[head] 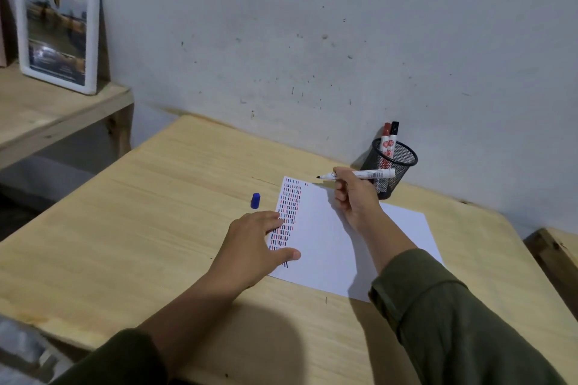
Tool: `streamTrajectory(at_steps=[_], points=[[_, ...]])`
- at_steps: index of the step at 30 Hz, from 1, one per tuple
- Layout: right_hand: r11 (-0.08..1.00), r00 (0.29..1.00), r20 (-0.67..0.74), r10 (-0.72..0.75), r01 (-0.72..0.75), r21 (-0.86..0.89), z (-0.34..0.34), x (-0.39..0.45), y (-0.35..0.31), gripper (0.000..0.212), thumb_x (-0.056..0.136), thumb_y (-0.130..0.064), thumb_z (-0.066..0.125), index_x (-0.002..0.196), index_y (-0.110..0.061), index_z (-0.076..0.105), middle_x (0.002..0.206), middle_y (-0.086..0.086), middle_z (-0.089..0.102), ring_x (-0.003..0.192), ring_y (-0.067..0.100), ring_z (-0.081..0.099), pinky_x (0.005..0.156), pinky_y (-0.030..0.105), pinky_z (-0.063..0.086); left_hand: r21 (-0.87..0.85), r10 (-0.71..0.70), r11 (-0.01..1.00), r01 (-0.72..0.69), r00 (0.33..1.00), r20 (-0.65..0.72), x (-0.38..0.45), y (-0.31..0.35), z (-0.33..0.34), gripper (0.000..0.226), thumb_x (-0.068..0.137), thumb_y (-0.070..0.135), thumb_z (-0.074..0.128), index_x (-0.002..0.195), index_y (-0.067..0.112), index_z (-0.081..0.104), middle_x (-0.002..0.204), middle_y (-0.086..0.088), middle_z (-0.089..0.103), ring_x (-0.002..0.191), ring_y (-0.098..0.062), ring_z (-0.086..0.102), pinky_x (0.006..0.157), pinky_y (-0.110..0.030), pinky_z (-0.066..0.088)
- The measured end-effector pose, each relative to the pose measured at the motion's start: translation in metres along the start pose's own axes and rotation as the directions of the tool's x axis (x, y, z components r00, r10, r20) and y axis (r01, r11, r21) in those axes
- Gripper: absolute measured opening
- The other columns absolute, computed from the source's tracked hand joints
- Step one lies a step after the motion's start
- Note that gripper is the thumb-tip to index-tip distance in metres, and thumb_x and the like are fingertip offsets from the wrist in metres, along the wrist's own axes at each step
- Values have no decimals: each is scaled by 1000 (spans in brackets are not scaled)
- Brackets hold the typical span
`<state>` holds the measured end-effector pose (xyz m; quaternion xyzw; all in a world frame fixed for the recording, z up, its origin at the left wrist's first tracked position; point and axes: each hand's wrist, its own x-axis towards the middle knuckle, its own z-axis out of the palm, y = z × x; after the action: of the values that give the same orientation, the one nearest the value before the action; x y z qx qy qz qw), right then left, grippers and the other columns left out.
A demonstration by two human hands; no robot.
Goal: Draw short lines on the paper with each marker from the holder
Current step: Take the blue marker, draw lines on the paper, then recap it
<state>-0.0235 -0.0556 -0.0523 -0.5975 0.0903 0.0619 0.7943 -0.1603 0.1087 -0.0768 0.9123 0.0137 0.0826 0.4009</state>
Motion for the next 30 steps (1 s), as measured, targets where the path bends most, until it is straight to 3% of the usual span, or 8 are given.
streamTrajectory(at_steps=[3,8,14,30], points=[[1000,999,40,14,-15,22,1,4,2,18,87,-5,55,71,-13,51,43,-4,39,29,5,29,32,12,18,14,14,1000,-14,1000,-6,1,-2,2,69,67,46,77,127,19,58,140,11,50,130,-5,41,106,-15,26],[999,998,52,40,-40,-7,3,10,0,13,85,-5,56,75,-11,53,49,0,39,32,7,30,33,13,18,43,29,999,-29,1000,-11,2,-3,3,69,69,49,74,129,19,57,140,13,46,131,-5,37,101,-12,21],[995,999,46,15,-10,-101,3,11,0,5,84,-5,58,81,-7,60,49,1,46,34,7,36,33,15,23,48,44,998,-43,999,-19,2,-4,4,70,69,50,73,130,19,56,140,13,46,130,-4,38,106,-16,25],[979,997,65,-33,45,-198,7,6,4,10,85,-3,59,75,-7,60,49,4,49,35,8,37,34,16,28,57,60,997,-58,997,-42,2,-5,5,71,68,50,74,130,19,57,140,13,47,130,-4,38,103,-13,23]])
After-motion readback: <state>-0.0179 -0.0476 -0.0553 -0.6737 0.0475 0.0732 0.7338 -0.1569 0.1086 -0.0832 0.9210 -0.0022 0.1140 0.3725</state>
